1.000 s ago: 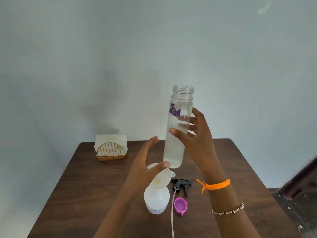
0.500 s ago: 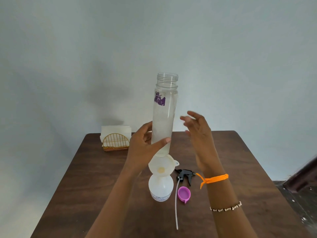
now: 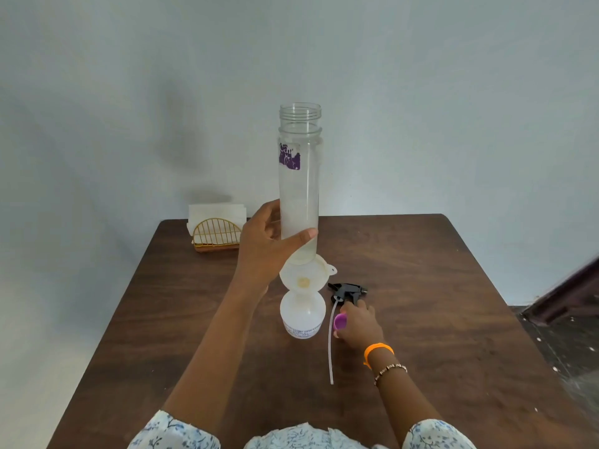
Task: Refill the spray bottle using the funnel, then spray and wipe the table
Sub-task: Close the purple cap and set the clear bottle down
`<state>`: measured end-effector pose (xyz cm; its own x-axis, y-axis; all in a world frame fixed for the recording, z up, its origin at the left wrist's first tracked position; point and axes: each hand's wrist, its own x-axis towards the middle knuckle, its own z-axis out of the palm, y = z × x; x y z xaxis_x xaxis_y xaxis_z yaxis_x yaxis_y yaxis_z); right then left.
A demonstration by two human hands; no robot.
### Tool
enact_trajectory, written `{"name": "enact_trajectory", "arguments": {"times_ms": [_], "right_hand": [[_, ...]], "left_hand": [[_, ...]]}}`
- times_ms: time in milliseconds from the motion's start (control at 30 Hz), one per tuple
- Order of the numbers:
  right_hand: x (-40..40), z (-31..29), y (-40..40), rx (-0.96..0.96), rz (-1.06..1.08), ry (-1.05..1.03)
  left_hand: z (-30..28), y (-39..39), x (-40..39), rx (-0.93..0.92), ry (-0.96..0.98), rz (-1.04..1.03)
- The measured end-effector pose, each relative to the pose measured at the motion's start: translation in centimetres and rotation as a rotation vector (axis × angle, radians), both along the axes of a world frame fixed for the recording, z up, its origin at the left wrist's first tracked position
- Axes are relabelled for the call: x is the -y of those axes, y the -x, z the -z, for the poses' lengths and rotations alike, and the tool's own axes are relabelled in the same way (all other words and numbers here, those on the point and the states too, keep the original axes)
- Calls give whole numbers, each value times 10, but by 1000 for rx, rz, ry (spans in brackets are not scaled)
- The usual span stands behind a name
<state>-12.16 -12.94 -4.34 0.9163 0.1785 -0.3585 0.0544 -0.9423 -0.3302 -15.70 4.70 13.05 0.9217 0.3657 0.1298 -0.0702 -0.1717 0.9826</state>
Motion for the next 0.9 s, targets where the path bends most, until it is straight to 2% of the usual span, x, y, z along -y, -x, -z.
{"name": "enact_trajectory", "arguments": {"times_ms": [233,433,600,800,900], "right_hand": [[3,9,4,106,24,-74],[11,-29,-15,197,185,-383],[3,-109,-30,277,239,-777],[-21,-210,-27,222,124,-1565],[-33,-244,-27,249,30,-1696]], "left_hand": [[4,0,2,-22,-33,-2],[3,-1,1,-20,-30,-11],[1,-2,1,-10,-46,3],[-2,-1,-3,0,-23,-22],[-3,0,-4,-3,-19,-30]]}}
